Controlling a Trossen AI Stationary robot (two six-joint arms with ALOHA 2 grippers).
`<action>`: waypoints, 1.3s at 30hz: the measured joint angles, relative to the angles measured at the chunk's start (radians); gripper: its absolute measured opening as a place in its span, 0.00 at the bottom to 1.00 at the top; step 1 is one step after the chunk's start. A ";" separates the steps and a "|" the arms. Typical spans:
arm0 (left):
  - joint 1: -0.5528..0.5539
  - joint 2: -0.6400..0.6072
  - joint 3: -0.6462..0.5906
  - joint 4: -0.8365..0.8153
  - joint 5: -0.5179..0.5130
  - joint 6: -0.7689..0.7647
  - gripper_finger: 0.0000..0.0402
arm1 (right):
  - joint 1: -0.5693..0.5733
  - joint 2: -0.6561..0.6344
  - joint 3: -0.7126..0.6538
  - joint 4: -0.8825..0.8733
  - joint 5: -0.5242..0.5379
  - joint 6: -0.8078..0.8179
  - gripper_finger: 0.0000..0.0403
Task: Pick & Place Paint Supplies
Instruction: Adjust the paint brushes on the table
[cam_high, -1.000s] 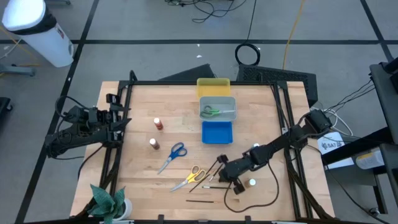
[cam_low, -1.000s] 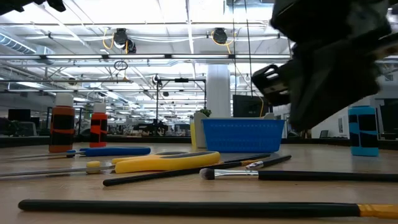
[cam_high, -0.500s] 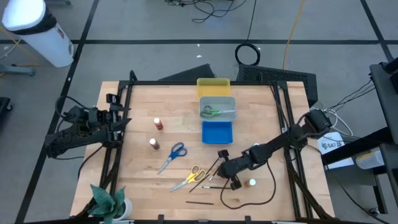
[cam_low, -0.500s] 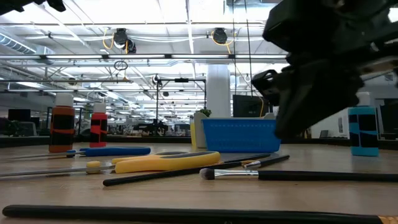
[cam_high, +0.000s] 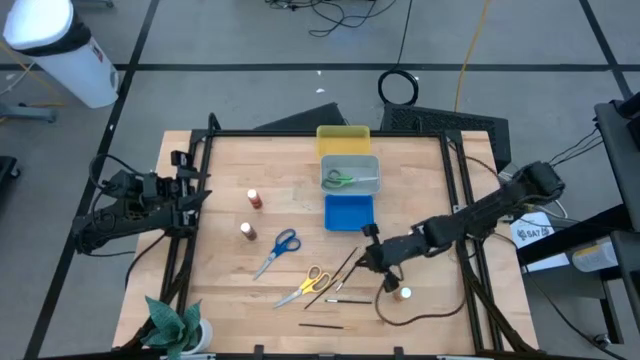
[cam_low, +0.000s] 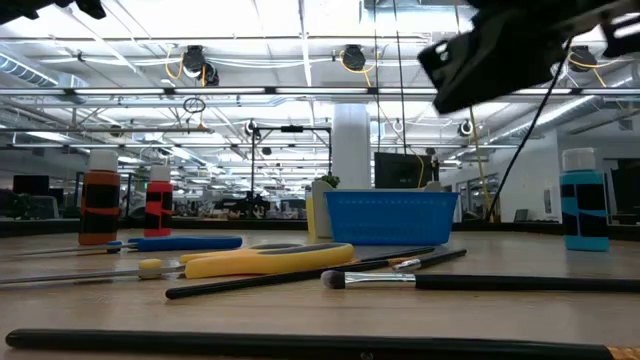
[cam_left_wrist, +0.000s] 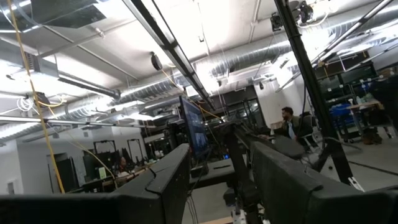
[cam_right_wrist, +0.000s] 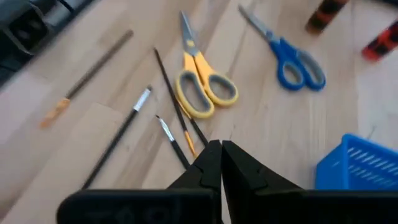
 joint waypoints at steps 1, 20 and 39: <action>0.000 0.000 0.000 0.001 0.000 0.000 0.45 | -0.001 -0.031 -0.016 0.004 0.002 -0.012 0.00; -0.018 0.069 -0.046 0.030 0.097 -0.481 0.45 | -0.013 -0.472 -0.345 0.307 0.056 -0.022 0.00; -0.525 1.572 0.527 0.132 -0.158 -0.279 0.01 | -0.011 -0.481 -0.345 0.296 0.132 0.002 0.00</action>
